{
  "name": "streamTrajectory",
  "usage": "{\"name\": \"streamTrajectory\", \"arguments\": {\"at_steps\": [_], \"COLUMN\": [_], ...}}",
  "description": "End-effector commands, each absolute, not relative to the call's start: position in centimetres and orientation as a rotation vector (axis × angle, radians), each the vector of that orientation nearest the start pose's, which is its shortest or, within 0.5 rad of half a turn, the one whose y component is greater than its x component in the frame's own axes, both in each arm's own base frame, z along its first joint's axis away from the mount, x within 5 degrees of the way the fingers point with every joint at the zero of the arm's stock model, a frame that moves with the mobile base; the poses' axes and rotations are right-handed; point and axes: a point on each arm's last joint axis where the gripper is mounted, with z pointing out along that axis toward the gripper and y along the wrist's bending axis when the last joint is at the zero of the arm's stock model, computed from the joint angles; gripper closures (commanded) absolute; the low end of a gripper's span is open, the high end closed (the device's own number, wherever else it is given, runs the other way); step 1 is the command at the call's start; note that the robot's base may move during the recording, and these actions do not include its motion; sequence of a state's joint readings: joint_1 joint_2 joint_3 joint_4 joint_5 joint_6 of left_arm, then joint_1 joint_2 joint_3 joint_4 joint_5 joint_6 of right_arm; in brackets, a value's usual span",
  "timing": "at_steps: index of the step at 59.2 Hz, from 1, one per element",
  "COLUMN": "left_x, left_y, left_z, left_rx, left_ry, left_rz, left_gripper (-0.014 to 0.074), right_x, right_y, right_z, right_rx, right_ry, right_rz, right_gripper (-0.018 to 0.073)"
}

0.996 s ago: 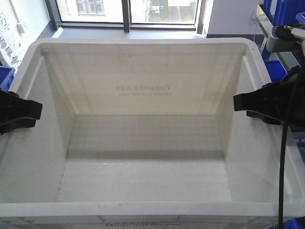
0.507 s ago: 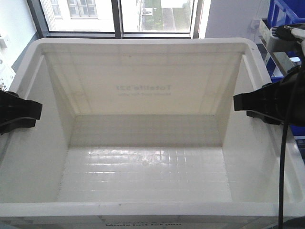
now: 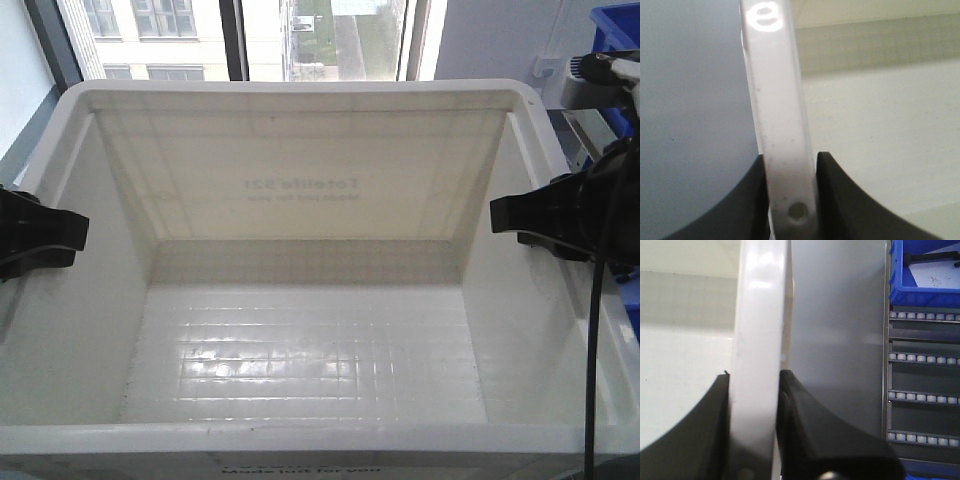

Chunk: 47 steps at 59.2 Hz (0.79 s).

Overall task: Move bin from left to right shelf
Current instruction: 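Keep holding the tote while the base drives past the windows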

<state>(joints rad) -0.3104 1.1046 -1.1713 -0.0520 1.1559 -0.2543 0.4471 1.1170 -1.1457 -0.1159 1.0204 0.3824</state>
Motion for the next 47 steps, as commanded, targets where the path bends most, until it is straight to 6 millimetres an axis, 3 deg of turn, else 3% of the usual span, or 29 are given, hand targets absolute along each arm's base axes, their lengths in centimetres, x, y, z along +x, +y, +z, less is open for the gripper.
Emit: {"name": "streamTrajectory", "arguments": {"at_steps": [1,47], "left_x": [18.8,18.8], "left_y": [-6.33,-6.33], "left_z": [39.71,39.71], "left_rx": [0.105,0.105], "left_ry": [2.445,2.445], "left_rz": [-0.281,-0.281], "left_gripper": [0.0603,0.0603], "right_x": [19.72,19.72], "right_y": [7.93,7.93], "right_z": [39.96,39.96], "right_rx": [-0.146,-0.146], "right_ry": [2.285,2.285], "right_rz": [0.206,0.206], "right_gripper": [0.0547,0.0547]}}
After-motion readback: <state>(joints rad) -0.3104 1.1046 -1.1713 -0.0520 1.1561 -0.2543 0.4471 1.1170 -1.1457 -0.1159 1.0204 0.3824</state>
